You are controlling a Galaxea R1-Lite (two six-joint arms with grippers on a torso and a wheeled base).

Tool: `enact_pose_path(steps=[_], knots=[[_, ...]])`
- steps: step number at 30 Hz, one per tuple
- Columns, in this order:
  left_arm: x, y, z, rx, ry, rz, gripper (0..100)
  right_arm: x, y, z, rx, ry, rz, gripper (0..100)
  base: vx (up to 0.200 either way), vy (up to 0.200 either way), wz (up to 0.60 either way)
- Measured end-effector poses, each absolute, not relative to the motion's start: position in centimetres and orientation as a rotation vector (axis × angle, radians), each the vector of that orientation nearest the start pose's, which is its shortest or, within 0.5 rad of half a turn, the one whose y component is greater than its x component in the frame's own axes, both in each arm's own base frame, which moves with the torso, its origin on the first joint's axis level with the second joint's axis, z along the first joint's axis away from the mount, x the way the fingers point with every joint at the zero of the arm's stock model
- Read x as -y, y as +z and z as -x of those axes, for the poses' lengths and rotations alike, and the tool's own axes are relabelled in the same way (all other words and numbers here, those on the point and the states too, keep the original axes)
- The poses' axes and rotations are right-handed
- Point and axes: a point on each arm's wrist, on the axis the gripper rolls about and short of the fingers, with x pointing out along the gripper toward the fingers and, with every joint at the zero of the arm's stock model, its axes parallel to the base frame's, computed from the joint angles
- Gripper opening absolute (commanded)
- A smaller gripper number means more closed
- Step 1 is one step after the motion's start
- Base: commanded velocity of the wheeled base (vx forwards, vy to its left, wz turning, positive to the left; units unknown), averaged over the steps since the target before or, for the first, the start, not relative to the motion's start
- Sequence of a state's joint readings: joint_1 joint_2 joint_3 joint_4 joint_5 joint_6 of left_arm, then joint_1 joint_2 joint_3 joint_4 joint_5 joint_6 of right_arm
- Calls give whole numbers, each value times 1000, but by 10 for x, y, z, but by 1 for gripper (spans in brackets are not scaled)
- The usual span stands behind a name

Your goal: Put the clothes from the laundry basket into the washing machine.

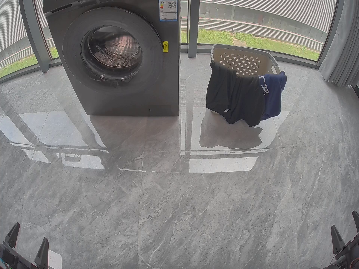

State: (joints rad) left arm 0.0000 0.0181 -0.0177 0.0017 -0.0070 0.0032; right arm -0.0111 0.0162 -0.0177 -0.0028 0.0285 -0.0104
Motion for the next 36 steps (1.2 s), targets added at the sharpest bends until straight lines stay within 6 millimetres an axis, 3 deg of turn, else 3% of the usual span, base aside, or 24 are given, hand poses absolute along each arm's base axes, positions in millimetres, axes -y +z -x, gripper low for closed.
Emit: enact_pose_path(steps=[19,36], knots=[[0,81,23,-2,-7,-3,100,-1,81,23,4,17,11,100,0,0,0],[0,81,23,-2,-7,-1,100,-1,81,23,4,18,11,100,0,-200,0]])
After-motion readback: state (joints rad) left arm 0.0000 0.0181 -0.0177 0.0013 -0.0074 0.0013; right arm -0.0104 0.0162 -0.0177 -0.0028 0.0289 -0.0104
